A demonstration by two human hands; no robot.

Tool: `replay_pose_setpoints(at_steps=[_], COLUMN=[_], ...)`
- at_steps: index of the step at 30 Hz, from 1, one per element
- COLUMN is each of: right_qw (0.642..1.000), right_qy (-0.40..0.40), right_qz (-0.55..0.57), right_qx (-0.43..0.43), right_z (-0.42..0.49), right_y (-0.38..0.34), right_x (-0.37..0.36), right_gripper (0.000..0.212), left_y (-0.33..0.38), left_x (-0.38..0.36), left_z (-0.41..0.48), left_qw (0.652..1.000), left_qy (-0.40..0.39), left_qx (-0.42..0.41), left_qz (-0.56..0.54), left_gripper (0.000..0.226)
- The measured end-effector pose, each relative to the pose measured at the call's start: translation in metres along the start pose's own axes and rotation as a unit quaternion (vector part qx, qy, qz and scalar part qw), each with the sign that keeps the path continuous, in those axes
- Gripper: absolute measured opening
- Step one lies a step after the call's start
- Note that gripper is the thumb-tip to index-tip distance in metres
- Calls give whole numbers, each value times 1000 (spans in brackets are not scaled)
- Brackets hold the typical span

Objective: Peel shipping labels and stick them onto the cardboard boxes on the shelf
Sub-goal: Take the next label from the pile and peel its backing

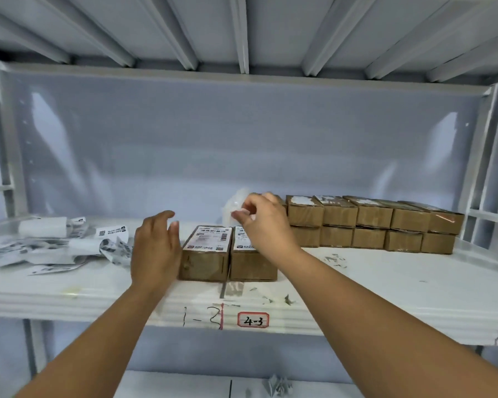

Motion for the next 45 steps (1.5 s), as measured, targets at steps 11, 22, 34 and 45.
replay_pose_setpoints(at_steps=[11, 22, 34, 45], right_qw=[981, 969, 965, 964], right_qy=[-152, -99, -155, -128], right_qz=[-119, -201, -105, -171], right_qx=[-7, -103, -185, -159], right_z=[43, 66, 77, 85], right_y=[-62, -77, -54, -21], right_x=[-103, -156, -185, -146], right_gripper=[19, 34, 45, 20], left_y=[-88, -97, -83, -85], left_x=[1, 11, 21, 30], left_z=[0, -1, 0, 1], left_qw=[939, 955, 957, 990], left_qy=[-326, -195, -154, -38], left_qx=[21, 65, 73, 4], left_qz=[111, 215, 234, 134], left_gripper=[30, 21, 24, 21])
Point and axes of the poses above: each hand's wrist, its own z-axis towards the middle knuckle, its own x-axis out of the back of the hand, y = z × x, the point moved 4 cm from there along z, towards the middle knuckle, and after that the axes turned 14 degrees about -x, right-handed, at the moved point
